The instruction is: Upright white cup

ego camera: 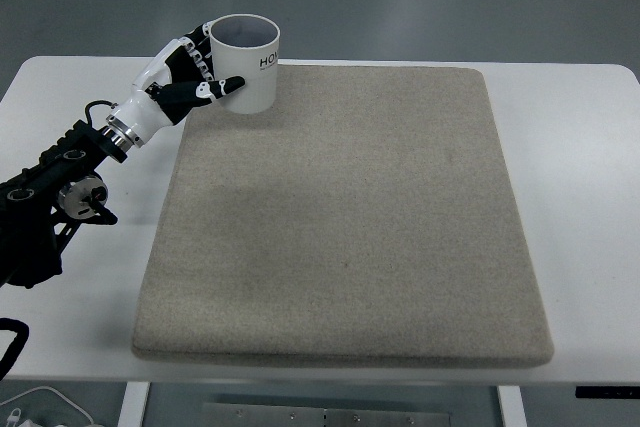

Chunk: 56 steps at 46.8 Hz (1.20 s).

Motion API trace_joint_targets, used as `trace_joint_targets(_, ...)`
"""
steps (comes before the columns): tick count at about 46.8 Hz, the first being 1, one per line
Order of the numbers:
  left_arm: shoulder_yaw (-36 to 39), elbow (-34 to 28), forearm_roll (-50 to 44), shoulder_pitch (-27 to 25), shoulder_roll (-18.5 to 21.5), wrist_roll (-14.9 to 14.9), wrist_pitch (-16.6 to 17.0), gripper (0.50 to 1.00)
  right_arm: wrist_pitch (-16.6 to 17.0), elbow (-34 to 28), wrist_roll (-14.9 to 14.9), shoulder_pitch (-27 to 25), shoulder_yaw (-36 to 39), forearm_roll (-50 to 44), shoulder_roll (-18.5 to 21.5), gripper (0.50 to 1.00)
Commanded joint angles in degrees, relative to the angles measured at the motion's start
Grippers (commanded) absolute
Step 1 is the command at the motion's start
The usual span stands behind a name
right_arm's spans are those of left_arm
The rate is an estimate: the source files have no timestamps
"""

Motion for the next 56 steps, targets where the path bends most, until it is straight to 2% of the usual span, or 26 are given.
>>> trace_joint_targets(1,1.5,1.3,0.0,0.1,-0.2,0.0,0.1,0.510,0.0,0.0,0.0,-0.1,-0.1,0.0,0.0,0.930)
trace_joint_targets(14,3.7,4.3,0.0,0.1,-0.5,0.0,0.3,0.510,0.0,0.0,0.0,-0.5,-0.1,0.1,0.0,0.930)
trace_joint_targets(32,4.2,4.4,0.0,0.5,-1.0,0.0,0.9,0.527,0.0,0.0,0.0,-1.5,-0.1,0.1,0.0,0.930)
trace_joint_targets(45,6.5,4.4,0.0,0.9,-1.8,0.0,3.4,0.536,0.0,0.1,0.0,-1.5,-0.1,0.1,0.0,0.930)
trace_joint_targets(56,6.5,4.5,0.0,0.8,-3.1,0.0,4.3,0.553,0.0,0.1,0.0,-1.5,-0.1,0.1,0.0,0.930)
